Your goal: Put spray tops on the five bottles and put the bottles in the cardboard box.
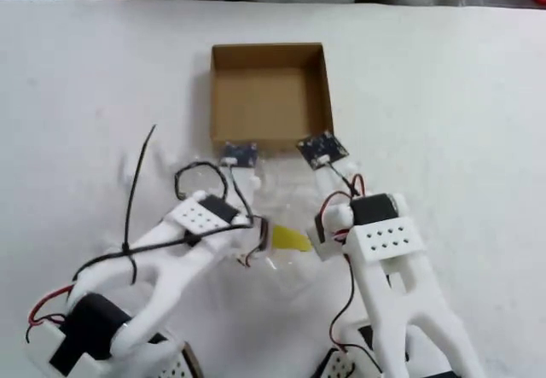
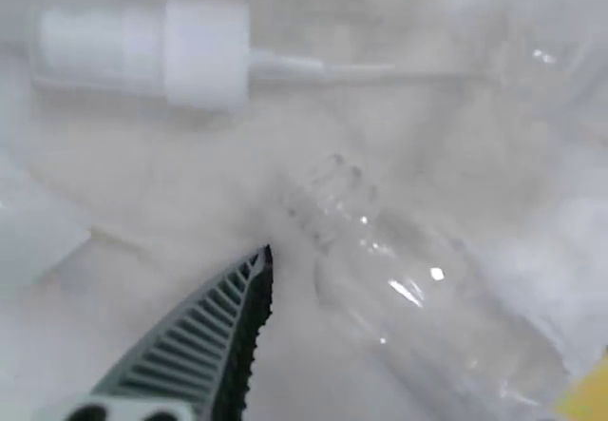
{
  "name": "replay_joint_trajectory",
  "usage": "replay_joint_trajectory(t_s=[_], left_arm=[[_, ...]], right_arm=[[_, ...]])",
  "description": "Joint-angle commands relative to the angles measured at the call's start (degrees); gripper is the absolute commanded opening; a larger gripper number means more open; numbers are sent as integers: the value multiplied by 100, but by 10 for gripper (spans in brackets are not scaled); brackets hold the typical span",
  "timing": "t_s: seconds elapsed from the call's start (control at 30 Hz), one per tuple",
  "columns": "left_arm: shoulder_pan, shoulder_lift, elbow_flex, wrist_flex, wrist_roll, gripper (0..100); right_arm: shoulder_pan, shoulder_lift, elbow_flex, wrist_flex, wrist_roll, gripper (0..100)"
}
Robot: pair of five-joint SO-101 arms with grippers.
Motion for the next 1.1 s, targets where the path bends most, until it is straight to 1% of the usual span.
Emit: replay_joint_trajectory(t_s=[0.0, 0.1, 0.33, 0.47, 0.53, 0.63, 0.77, 0.83, 0.97, 1.03, 1.07], left_arm=[[268, -215, 62, -79, -97, 452], [312, -286, 123, -88, -369, 400], [295, -321, 88, -97, -536, 259], [251, -330, 62, -70, -1257, 130], [145, -330, -18, -9, -1644, 94], [-92, -330, -193, 220, -2075, 130], [-391, -330, -396, 413, -2163, 207], [-470, -330, -404, 440, -2163, 288], [-453, -330, -308, 563, -2145, 486], [-497, -330, -308, 571, -2136, 542], [-549, -338, -308, 554, -2136, 548]], right_arm=[[48, -22, -44, -75, 53, 401], [40, -22, -44, -75, 53, 401], [22, -13, -44, -75, 53, 401], [22, -13, -44, -75, 53, 401], [22, -13, -44, -75, 53, 401], [22, -13, -44, -75, 53, 401], [22, -13, -44, -75, 53, 401], [22, -13, -35, -75, 53, 401], [22, -13, -35, -75, 53, 401], [22, -13, -35, -75, 53, 401], [22, -13, -35, -75, 53, 401]])
